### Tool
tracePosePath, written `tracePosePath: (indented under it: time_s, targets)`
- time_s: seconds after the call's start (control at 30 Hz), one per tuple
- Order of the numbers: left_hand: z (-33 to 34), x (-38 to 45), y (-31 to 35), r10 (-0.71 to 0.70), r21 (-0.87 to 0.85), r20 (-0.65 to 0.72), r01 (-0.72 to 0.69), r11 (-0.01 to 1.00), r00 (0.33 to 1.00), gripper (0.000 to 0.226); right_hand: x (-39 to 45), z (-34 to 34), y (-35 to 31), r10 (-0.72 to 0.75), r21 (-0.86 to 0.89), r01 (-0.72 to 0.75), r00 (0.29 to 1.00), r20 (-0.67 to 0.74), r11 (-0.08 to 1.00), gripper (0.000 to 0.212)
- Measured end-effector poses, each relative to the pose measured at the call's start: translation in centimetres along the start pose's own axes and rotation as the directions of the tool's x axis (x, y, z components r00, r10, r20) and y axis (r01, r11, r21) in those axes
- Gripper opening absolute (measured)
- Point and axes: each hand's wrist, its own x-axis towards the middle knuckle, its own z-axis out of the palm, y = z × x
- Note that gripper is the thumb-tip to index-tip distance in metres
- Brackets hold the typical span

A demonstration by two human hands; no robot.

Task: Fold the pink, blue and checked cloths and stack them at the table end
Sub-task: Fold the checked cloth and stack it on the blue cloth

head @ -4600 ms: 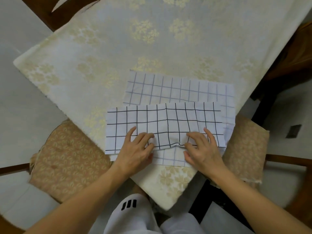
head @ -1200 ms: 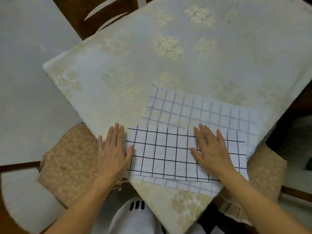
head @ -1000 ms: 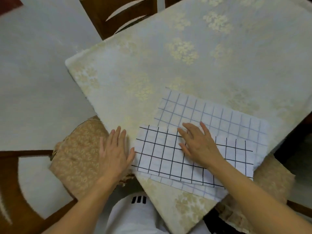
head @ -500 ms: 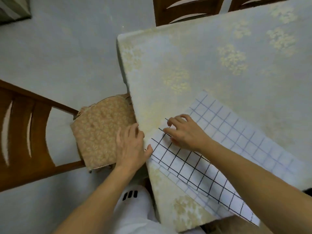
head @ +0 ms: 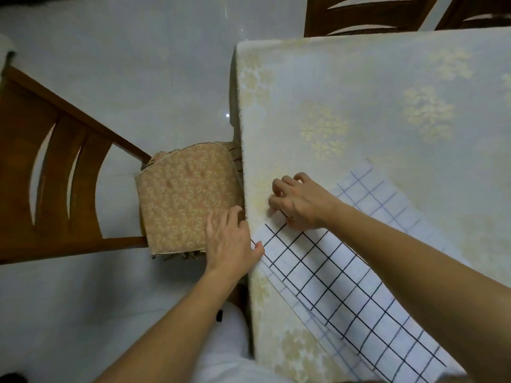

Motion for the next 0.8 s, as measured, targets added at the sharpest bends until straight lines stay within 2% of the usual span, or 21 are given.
tracePosePath:
  time_s: [0.17, 0.33, 0.5, 0.67, 0.8]
  targets:
    - [-0.3, 0.1, 0.2, -0.028, -0.063, 0.053, 0.032, 0.998, 0.998, 0.041, 0.7, -0.4, 0.0, -0.03, -0.057, 0.035, 0.996, 0.081, 0.998, 0.039]
    - [-0.2, 0.1, 0.4, -0.074, -0.114, 0.102, 0.085, 0.99, 0.992, 0.042, 1.1, -0.6, -0.1, -0.044, -0.069, 0.051, 0.994, 0.103, 0.996, 0.036]
    - [-0.3, 0.0, 0.5, -0.024, -0.181, 0.092, 0.041, 0.983, 0.995, 0.035, 1.2, -1.0, -0.1, -0.071, -0.059, 0.078, 0.992, 0.108, 0.995, 0.03]
    - [-0.5, 0.5, 0.9, 0.005, -0.167, 0.124, 0.016, 0.986, 0.992, 0.037, 0.9, -1.0, -0.2, -0.1, -0.041, 0.105, 0.988, 0.122, 0.994, 0.022]
    - [-0.6, 0.7, 1.2, 0.029, -0.15, 0.126, -0.01, 0.989, 0.992, 0.032, 0.4, -0.6, 0.0, -0.114, -0.022, 0.115, 0.992, 0.059, 0.993, 0.022]
